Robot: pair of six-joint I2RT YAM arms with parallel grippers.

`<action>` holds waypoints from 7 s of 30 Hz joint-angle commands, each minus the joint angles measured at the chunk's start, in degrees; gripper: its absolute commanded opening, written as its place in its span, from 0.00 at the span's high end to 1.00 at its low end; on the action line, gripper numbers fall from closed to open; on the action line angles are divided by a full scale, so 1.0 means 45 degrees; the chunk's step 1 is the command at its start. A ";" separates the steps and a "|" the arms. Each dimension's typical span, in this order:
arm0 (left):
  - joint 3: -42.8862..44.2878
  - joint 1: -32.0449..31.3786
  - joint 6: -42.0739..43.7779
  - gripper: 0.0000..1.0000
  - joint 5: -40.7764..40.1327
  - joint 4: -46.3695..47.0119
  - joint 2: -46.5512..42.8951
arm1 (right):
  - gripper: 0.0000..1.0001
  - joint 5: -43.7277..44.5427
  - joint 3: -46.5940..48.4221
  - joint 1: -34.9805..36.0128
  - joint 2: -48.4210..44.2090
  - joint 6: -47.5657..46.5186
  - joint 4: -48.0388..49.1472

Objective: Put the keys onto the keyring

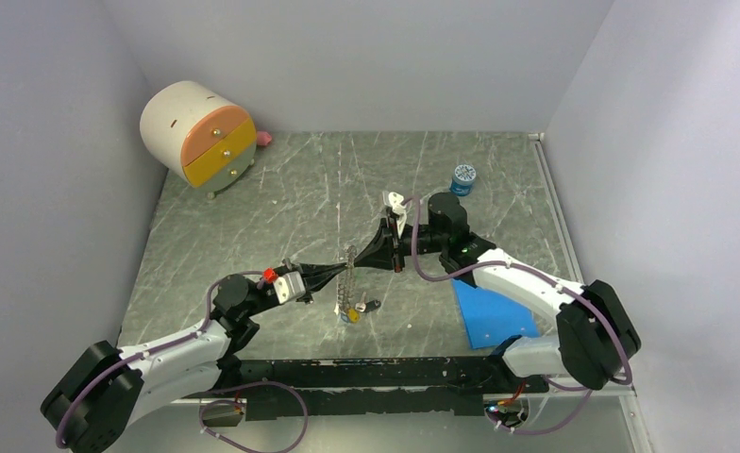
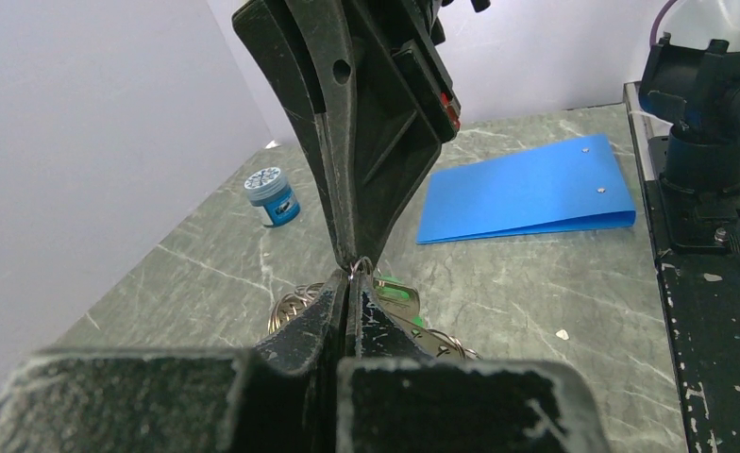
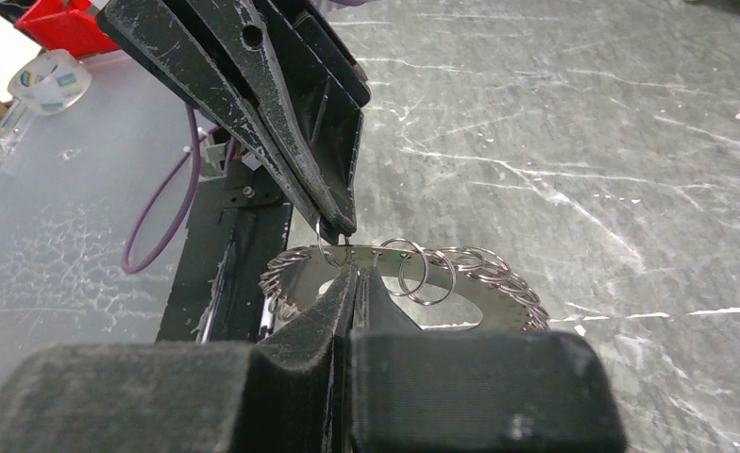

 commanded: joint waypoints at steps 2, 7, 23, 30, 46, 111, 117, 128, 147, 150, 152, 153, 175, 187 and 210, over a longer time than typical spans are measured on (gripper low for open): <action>0.0382 -0.0005 -0.0125 0.97 -0.0154 0.1961 -0.0054 | 1.00 -0.0301 -0.0126 -0.0116 0.0581 0.0322 0.0802; 0.0358 0.0005 -0.0241 0.97 -0.0197 0.2188 0.0078 | 1.00 -0.0605 -0.0142 -0.0120 0.0972 0.0546 0.1086; 0.0417 0.0006 -0.0014 0.97 -0.0540 0.1238 -0.0089 | 0.31 0.0384 -0.0734 -0.0115 -0.1197 -0.0381 0.0552; 0.0417 0.0011 -0.0175 0.97 -0.0460 0.1480 0.0139 | 0.48 -0.0192 -0.0606 -0.0061 -0.1494 0.0609 0.1622; 0.0436 -0.0002 -0.0208 0.97 -0.0375 0.1410 0.0012 | 0.52 -0.0768 -0.0103 0.0348 0.0114 0.1655 0.3016; 0.5514 0.0001 0.2365 0.60 0.1342 -1.1331 0.1440 | 1.00 0.5378 0.5162 0.2149 0.0786 -0.4536 -1.0360; 0.5351 -0.0005 0.1980 0.69 0.1554 -1.0353 0.1771 | 1.00 0.5207 0.5015 0.2147 0.0682 -0.4494 -1.0208; 0.5636 -0.0014 0.2252 0.98 0.2032 -1.0824 0.2188 | 1.00 0.5304 0.4848 0.2159 0.0627 -0.4506 -1.0032; 0.3627 0.0254 -0.0605 0.97 0.1905 -0.6108 0.0972 | 0.46 0.1042 0.1056 -0.0848 -0.1746 -0.1269 -0.4028; 0.3224 0.0474 -0.1070 0.97 0.2272 -0.4757 0.0811 | 0.46 0.0191 0.0574 -0.1135 -0.1951 -0.0966 -0.3184; 0.2823 0.0680 -0.1450 0.97 0.2521 -0.3724 0.0738 | 0.45 -0.0441 0.0391 -0.1228 -0.2045 -0.0887 -0.2706; 0.2614 0.0820 -0.1650 0.97 0.2680 -0.3079 0.0727 | 0.44 -0.0705 0.0326 -0.1263 -0.2103 -0.0859 -0.2481; 0.1681 0.1909 -0.4537 0.97 0.4730 0.3030 0.1813 | 0.51 -0.2345 0.0604 -0.0266 -0.1595 0.0994 0.1391; 0.1743 0.1909 -0.4563 0.97 0.4302 0.2771 0.1615 | 0.61 -0.1606 0.0988 0.0564 -0.0974 -0.0447 -0.0520; 0.1850 0.2029 -0.5140 0.97 0.4115 0.3760 0.2215 | 0.92 0.1892 -0.0535 0.0877 -0.2076 -0.0571 -0.0112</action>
